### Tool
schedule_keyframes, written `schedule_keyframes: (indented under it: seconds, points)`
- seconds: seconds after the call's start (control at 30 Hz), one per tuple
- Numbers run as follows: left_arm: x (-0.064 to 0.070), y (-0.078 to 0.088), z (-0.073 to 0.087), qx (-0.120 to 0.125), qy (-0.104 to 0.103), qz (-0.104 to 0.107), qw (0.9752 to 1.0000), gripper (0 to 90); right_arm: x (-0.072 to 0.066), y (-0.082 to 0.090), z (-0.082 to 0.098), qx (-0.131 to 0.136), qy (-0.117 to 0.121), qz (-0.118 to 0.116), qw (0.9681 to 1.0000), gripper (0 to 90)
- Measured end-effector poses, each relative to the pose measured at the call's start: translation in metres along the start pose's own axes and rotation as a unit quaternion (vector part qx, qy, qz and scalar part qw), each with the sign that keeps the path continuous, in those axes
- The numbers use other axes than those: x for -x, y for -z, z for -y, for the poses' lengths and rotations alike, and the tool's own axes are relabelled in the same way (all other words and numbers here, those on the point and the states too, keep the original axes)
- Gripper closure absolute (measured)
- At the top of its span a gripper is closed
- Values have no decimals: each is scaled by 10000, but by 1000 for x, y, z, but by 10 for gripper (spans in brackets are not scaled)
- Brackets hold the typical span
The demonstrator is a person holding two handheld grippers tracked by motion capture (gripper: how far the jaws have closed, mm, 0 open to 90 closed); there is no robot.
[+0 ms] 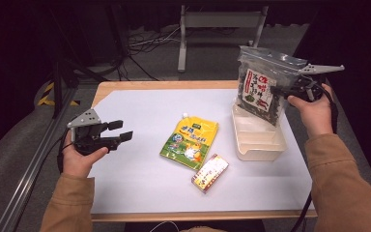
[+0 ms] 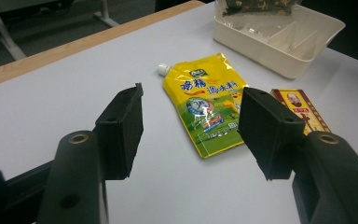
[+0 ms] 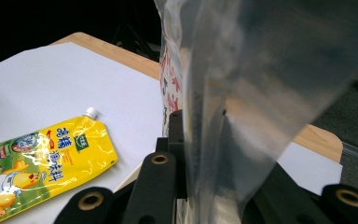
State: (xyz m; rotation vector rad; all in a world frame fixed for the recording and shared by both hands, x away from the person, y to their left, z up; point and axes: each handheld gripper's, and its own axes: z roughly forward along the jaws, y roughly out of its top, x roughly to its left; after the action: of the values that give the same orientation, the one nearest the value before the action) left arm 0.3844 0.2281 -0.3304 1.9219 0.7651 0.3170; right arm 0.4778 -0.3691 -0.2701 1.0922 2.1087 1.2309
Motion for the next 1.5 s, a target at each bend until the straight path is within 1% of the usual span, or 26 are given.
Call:
schedule_keyframes:
  seconds: [0.23, 0.3, 0.37, 0.43, 0.53, 0.7, 0.73, 0.77, 0.83, 0.93, 1.07, 1.27, 1.5]
  points:
    - [0, 0, 0, -9, 25, 12, 10000, 411, -1, -5, 4, -48, 14, 21, 10000, 812]
    - [0, 0, 0, -6, 3, 14, 10000, 412, -1, -6, 5, -39, 9, 10, 10000, 812]
    - [0, -1, 0, -14, -52, 13, 10000, 412, 0, -7, 7, -74, 23, 4, 10000, 812]
    - [0, -1, 0, -5, -40, 15, 10000, 411, -1, -11, 10, -171, 7, -10, 9999, 811]
    - [0, -1, 0, -3, -40, 19, 10000, 412, -2, -15, 13, -216, 18, -24, 9998, 811]
    - [0, -2, 0, -27, -2, 23, 10000, 411, -1, -15, 15, -171, 2, -36, 9998, 809]
    - [0, -2, 0, -37, -64, 14, 10000, 412, -1, -15, 15, -163, 4, -26, 9999, 809]
    - [0, -3, 0, -42, -83, -1, 10000, 411, -1, -15, 15, -166, 5, -23, 9999, 808]
    - [1, -3, 0, -42, -26, 21, 10000, 411, -2, -15, 16, -147, -21, -7, 9999, 807]
    - [1, -3, 0, -17, -25, 17, 10000, 411, -3, -15, 20, -68, -69, 16, 10000, 809]
    - [1, -3, 0, -37, -28, 25, 10000, 411, -4, -16, 20, -81, -51, 54, 9999, 809]
    - [2, -3, 0, -21, -28, 30, 10000, 411, -4, -16, 24, -98, -161, 125, 9997, 809]
    - [3, -4, -1, -53, -49, 47, 10000, 411, -9, -18, 27, -135, -171, 120, 9997, 810]
